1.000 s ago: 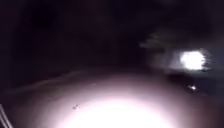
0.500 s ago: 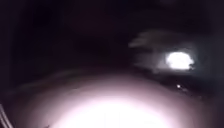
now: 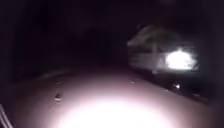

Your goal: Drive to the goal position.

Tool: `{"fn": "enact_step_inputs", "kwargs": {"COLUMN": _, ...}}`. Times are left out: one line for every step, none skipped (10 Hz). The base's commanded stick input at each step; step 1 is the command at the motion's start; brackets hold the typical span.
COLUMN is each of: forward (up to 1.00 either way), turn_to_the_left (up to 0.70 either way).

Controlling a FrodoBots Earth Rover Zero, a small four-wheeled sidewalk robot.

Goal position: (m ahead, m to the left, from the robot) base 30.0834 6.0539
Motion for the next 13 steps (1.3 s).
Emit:
{"fn": "enact_step_inputs", "kwargs": {"forward": 1.0, "turn_to_the_left": 0.0}}
{"fn": "enact_step_inputs", "kwargs": {"forward": 1.0, "turn_to_the_left": 0.0}}
{"fn": "enact_step_inputs", "kwargs": {"forward": 1.0, "turn_to_the_left": 0.0}}
{"fn": "enact_step_inputs", "kwargs": {"forward": 1.0, "turn_to_the_left": 0.0}}
{"fn": "enact_step_inputs", "kwargs": {"forward": 1.0, "turn_to_the_left": 0.0}}
{"fn": "enact_step_inputs", "kwargs": {"forward": 1.0, "turn_to_the_left": 0.0}}
{"fn": "enact_step_inputs", "kwargs": {"forward": 1.0, "turn_to_the_left": 0.0}}
{"fn": "enact_step_inputs", "kwargs": {"forward": 1.0, "turn_to_the_left": 0.0}}
{"fn": "enact_step_inputs", "kwargs": {"forward": 1.0, "turn_to_the_left": 0.0}}
{"fn": "enact_step_inputs", "kwargs": {"forward": 1.0, "turn_to_the_left": 0.0}}
{"fn": "enact_step_inputs", "kwargs": {"forward": 1.0, "turn_to_the_left": 0.0}}
{"fn": "enact_step_inputs", "kwargs": {"forward": 1.0, "turn_to_the_left": 0.0}}
{"fn": "enact_step_inputs", "kwargs": {"forward": 1.0, "turn_to_the_left": 0.0}}
